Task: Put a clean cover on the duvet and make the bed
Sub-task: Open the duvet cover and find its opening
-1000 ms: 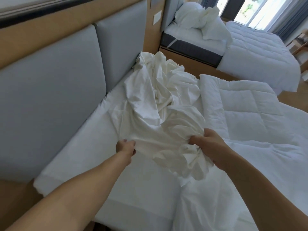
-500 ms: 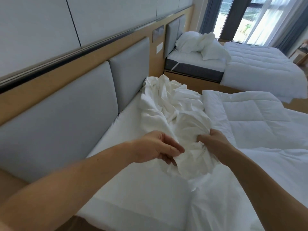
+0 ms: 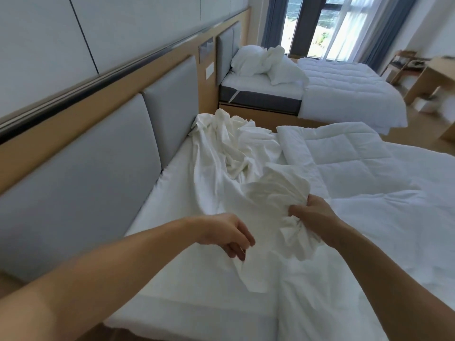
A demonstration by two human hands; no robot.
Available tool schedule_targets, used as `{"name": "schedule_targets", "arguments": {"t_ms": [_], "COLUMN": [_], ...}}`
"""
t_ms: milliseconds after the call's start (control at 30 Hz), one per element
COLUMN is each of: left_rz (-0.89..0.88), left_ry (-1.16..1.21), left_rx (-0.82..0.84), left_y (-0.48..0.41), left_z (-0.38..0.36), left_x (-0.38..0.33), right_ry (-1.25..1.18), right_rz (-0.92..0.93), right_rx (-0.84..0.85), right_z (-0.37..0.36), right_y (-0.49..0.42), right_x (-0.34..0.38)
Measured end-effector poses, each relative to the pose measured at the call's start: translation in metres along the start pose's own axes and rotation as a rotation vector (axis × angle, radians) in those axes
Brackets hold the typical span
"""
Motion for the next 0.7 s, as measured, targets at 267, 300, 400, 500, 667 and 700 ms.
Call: {"name": "schedule_targets", "arguments": {"t_ms": [267, 300, 400, 500, 667, 700], "left_rz": [-0.45, -0.564, -0.737, -0.605, -0.489, -0.477], "left_ry": [-0.887, -0.969, -1.099, -1.041, -1.211, -1.257], "left_rx": [-0.48, -0.496, -0.509, -0.391, -0.323, -0.328], "left_y": [-0.016, -0.021, -0.046, -0.062, -0.074, -0.077], "left_z": [0.038, 0.036, 0.033, 0.042, 0.065, 0.069], "left_x": [-0.095, -0.108, -0.142, -0.167, -0.2, -0.207], "right_ry": [0.145, 0.159, 0.195, 0.268, 0.463, 0.496], "right_rz": [0.114, 0.133, 0.18, 0.175, 0.096, 0.091], "right_rx": [0.166, 0.194, 0.294, 0.293, 0.386, 0.383], "right_z": [0.012, 0.014, 0.026, 0.05, 0.066, 0.067], "right_y": [-0.017, -0.021, -0.029, -0.043, -0.071, -0.079], "right_x": [0.014, 0.018, 0.033, 0.037, 0.042, 0.043]}}
Point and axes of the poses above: each hand's wrist, its own y-axis away from the middle knuckle, its own z-axis out of the back of the hand, x = y × z, the point moved 4 cm from there along -y, towards the middle knuckle, and after that the axes turned 2 degrees about -y, right-handed, at the moved point
